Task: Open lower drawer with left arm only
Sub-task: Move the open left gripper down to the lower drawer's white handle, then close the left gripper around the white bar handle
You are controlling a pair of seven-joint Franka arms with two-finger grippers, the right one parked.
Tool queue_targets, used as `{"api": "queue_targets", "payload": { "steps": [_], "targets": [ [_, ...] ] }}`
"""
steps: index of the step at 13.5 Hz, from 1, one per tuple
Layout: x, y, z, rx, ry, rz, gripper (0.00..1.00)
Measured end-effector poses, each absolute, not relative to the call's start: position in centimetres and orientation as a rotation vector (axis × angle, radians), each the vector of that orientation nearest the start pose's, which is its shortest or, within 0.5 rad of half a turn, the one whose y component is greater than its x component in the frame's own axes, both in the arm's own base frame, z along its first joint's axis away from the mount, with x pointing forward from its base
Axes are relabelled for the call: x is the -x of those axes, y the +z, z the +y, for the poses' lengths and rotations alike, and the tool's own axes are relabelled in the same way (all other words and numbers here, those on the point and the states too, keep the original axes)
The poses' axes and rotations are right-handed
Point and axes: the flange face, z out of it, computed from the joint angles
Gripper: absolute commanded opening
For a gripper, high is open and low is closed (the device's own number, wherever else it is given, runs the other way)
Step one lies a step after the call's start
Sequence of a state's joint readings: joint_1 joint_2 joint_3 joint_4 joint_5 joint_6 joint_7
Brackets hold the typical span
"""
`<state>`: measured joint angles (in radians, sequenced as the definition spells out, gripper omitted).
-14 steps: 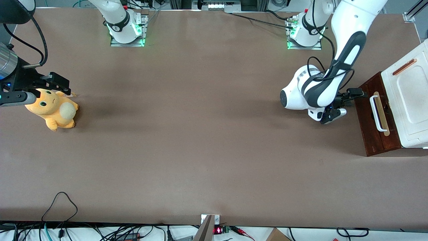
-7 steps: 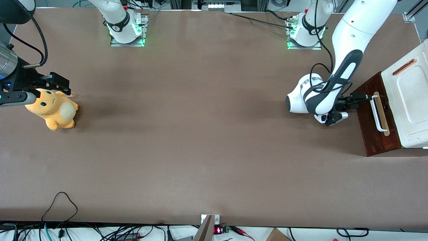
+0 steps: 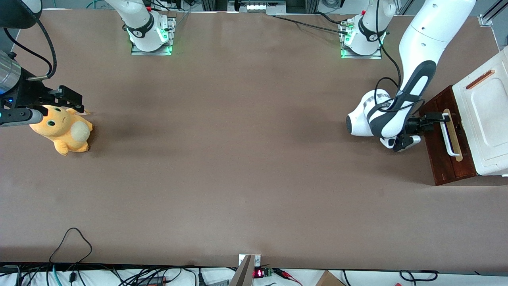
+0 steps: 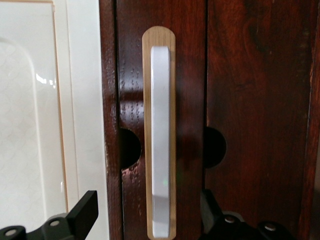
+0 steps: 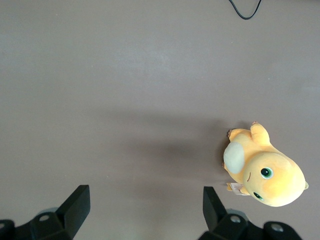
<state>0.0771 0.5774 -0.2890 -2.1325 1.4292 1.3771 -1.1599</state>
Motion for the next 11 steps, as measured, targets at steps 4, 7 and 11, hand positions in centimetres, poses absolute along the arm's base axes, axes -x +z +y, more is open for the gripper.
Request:
{"api": "queue_targets", "payload": {
  "steps": [4,7,11],
  "targets": [
    [-50.51,16.46,0.99,1.610,0.006,-0.014,0.69],
    [-50.51,16.41,0.95,1.611,0.005,-0.011,0.63],
    [-50.29,15.78,1.35,1.608,0.020,-0.008,0.62]
  ]
}}
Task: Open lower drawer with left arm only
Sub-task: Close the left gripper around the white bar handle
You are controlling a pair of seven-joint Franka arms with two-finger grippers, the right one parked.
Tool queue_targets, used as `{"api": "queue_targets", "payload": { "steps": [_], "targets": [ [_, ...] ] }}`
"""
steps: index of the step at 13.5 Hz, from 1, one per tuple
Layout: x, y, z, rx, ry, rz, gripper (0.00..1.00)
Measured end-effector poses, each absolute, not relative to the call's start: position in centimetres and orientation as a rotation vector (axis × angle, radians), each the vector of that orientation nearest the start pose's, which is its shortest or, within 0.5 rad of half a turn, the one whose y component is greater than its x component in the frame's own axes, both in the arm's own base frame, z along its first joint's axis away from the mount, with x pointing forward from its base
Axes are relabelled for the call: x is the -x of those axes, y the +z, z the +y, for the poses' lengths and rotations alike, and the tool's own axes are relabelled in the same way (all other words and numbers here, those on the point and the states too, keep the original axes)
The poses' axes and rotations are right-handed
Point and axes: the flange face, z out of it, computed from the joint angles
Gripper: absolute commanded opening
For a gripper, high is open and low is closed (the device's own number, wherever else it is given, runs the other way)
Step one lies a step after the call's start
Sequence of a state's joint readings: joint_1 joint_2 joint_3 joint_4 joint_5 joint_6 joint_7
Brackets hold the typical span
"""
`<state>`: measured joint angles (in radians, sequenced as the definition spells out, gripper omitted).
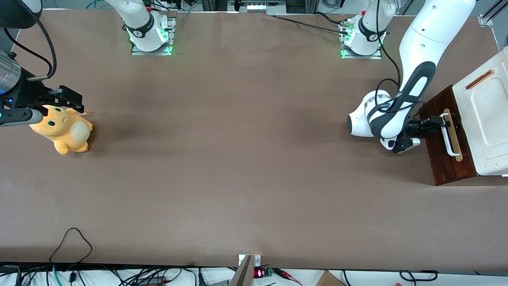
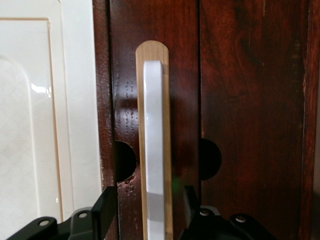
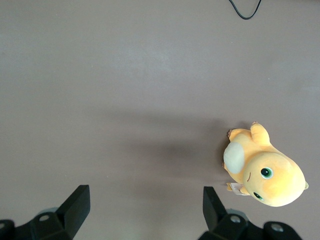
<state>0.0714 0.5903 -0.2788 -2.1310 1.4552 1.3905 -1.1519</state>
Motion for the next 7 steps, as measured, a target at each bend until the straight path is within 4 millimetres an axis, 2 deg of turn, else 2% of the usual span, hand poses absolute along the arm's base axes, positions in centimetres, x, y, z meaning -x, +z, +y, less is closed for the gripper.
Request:
{"api": "queue_targets", "payload": {
  "steps": [7],
  "targets": [
    [-50.53,15.55,2.34,1.587,0.011,0.001,0.51]
  ]
}}
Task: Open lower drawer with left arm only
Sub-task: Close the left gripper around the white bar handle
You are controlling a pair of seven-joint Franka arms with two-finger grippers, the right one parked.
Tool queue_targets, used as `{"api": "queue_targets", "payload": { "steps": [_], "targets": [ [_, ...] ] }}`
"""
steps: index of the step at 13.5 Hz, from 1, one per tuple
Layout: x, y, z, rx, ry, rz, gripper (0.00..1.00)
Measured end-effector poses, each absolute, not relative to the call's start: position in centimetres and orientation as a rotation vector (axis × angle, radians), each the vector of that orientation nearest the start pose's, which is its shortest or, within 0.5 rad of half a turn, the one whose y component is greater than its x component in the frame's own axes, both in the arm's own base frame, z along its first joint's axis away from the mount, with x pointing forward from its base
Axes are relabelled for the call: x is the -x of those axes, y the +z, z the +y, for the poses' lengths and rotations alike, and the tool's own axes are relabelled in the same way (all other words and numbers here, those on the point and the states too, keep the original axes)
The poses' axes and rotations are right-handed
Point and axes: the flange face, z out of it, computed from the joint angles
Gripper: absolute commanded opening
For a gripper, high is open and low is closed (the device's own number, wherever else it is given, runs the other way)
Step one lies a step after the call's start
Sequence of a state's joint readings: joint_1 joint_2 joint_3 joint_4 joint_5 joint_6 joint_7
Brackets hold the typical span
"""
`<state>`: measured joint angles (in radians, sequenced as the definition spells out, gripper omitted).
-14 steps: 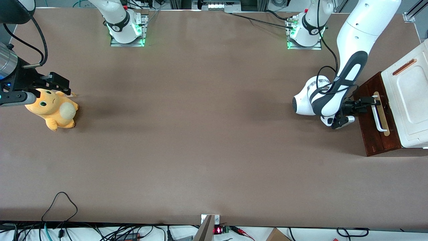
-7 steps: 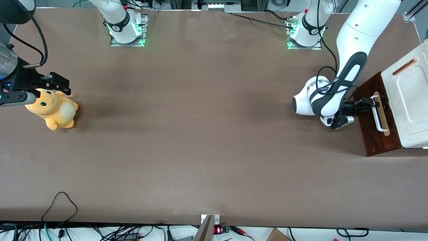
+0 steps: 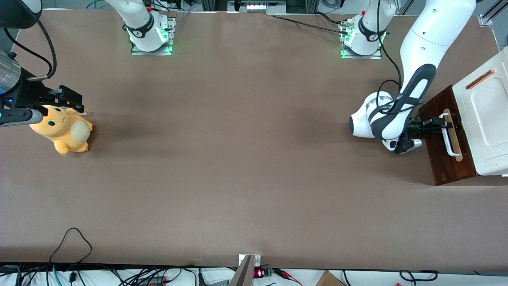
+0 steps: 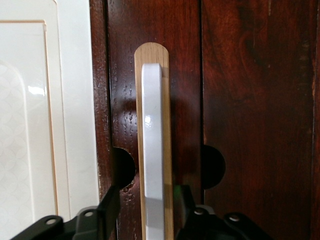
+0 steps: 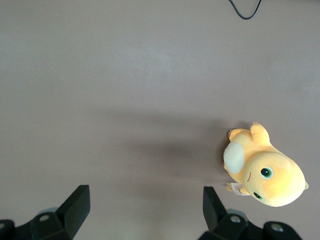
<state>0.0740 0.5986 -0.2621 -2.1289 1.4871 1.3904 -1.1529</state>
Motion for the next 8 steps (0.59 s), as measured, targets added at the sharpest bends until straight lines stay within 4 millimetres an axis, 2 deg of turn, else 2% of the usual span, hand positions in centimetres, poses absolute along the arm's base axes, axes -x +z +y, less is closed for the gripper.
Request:
{"api": "queue_targets", "payload": {
  "steps": [8],
  "targets": [
    [-50.68,15.45,3.05,1.577,0.012,-0.002,0.45]
  ]
}}
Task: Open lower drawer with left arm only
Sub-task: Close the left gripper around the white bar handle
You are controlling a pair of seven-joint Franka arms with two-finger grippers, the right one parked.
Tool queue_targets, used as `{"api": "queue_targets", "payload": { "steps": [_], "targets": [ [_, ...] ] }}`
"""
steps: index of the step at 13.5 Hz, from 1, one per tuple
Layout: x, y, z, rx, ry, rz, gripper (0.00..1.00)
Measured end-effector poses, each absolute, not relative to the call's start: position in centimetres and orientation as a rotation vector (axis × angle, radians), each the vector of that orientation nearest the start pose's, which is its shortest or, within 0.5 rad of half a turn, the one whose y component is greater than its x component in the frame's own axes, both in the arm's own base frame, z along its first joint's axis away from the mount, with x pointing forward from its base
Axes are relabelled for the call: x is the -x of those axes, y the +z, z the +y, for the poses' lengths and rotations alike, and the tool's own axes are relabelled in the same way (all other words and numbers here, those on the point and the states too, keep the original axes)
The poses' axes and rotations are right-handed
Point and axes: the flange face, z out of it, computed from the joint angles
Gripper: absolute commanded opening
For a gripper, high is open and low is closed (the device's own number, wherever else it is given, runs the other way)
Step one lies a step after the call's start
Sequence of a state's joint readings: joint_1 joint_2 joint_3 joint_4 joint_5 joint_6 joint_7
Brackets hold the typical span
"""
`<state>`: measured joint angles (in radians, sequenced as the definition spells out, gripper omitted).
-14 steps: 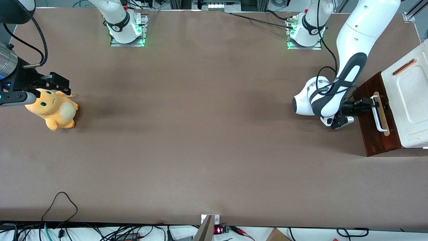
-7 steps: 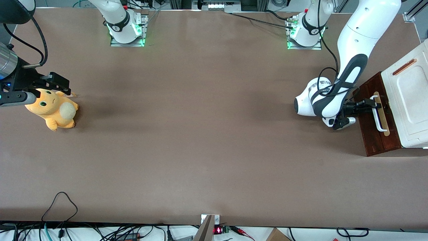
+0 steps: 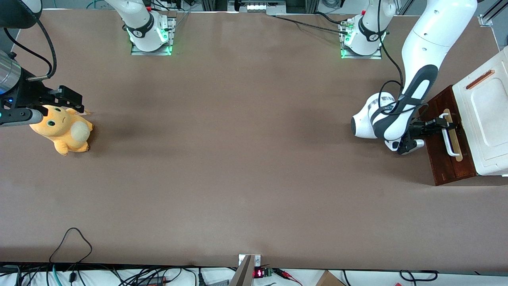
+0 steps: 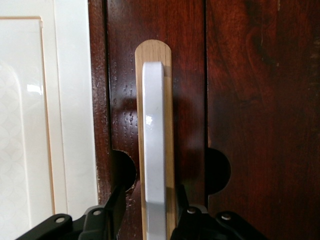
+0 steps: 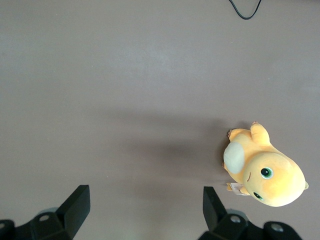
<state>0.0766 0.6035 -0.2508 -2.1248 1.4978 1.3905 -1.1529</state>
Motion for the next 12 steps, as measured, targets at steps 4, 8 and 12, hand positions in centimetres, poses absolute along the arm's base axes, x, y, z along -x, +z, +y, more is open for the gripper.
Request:
{"api": "queue_targets", "payload": {
  "steps": [4,8,12],
  "targets": [
    [-51.15,15.14,3.01,1.572,-0.002,0.009,0.45],
    [-51.63,14.74,3.23,1.568,-0.007,0.012,0.42],
    [-51.60,14.49,3.58,1.564,-0.001,0.012,0.39]
  ]
}}
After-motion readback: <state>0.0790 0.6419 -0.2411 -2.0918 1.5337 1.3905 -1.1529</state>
